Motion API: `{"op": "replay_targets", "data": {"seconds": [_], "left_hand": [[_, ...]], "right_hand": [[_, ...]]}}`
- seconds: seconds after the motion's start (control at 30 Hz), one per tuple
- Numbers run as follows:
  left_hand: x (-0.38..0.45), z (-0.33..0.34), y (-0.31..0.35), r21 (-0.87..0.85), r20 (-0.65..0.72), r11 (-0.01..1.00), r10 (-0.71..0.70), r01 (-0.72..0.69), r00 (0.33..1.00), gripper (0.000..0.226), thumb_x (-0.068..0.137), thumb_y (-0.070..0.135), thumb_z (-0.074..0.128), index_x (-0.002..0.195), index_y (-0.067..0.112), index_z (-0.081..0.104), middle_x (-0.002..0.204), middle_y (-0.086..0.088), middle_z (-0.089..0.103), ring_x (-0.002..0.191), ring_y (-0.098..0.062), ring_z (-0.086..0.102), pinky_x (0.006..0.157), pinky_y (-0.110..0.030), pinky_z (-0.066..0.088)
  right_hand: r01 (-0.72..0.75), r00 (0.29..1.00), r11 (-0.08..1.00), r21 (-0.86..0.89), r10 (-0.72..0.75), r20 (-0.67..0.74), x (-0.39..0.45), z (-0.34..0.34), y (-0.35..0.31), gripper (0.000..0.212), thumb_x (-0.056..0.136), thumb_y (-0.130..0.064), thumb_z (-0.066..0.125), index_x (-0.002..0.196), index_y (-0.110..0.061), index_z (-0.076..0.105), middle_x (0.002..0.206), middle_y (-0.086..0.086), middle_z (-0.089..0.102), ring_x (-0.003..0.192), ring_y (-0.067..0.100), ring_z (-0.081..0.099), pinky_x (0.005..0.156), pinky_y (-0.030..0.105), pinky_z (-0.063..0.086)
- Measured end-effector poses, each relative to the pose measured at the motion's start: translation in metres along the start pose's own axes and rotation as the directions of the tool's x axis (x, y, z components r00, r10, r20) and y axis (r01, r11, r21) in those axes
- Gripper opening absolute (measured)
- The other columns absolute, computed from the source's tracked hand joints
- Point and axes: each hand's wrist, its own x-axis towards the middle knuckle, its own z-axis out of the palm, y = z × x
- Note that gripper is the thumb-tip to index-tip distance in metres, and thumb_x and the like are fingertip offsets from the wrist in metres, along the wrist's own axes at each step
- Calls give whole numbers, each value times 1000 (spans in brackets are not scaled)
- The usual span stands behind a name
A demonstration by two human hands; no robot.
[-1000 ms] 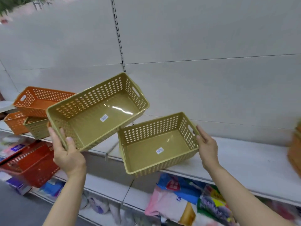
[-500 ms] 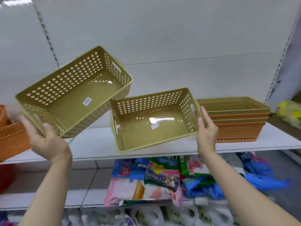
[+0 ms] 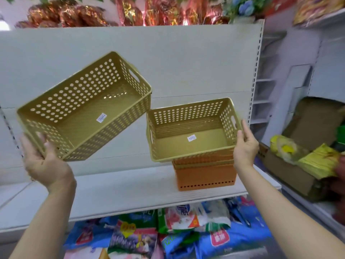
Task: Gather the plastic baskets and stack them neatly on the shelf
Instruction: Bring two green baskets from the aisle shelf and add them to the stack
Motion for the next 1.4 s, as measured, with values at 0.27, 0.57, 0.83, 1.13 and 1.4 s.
{"op": "replay_targets", "data": {"seconds": [0.27, 0.57, 0.83, 1.13, 1.4], "left_hand": [[-29, 84, -17, 39, 153, 998, -55, 50, 987, 44, 97, 19, 50, 137, 33, 63, 134, 8, 67, 126, -14, 63, 106, -58, 49], [-71, 156, -32, 10, 205, 986, -164, 166, 965, 59, 102, 2, 46, 159, 11, 33, 151, 2, 53, 128, -1, 60, 111, -45, 48], [-98, 179, -54, 114, 246, 974, -217, 195, 945, 56, 104, 3, 46, 158, 16, 37, 143, 8, 59, 127, 1, 59, 112, -42, 49], [-130, 215, -95, 359, 374, 914, -327, 190, 868, 56, 101, 17, 52, 155, 26, 42, 146, 17, 55, 135, -10, 54, 116, -45, 42], [-147, 238, -107, 612, 435, 757, -566, 231, 700, 47, 103, 42, 47, 148, 27, 47, 137, -2, 61, 123, -27, 59, 107, -52, 48]], "right_hand": [[-126, 992, 979, -157, 122, -33, 69, -7, 36, 38, 101, -13, 46, 137, -21, 54, 139, -6, 55, 86, 4, 63, 77, 20, 49], [-225, 973, 899, -375, 230, -32, 115, 17, 40, 37, 99, -13, 46, 133, -22, 58, 136, -1, 58, 121, 24, 55, 102, 32, 41], [-261, 953, 803, -536, 302, -12, 119, 20, 61, 40, 100, -14, 40, 135, -25, 55, 131, 6, 60, 107, 32, 60, 88, 42, 51], [-305, 921, 907, -291, 359, 155, 120, 2, 63, 45, 103, -40, 31, 124, -9, 57, 117, 7, 58, 108, 25, 53, 93, 37, 41], [-202, 900, 977, -65, 211, 381, 127, -12, 55, 35, 103, -22, 39, 135, -15, 53, 124, -5, 63, 116, 11, 58, 103, 35, 45]]}}
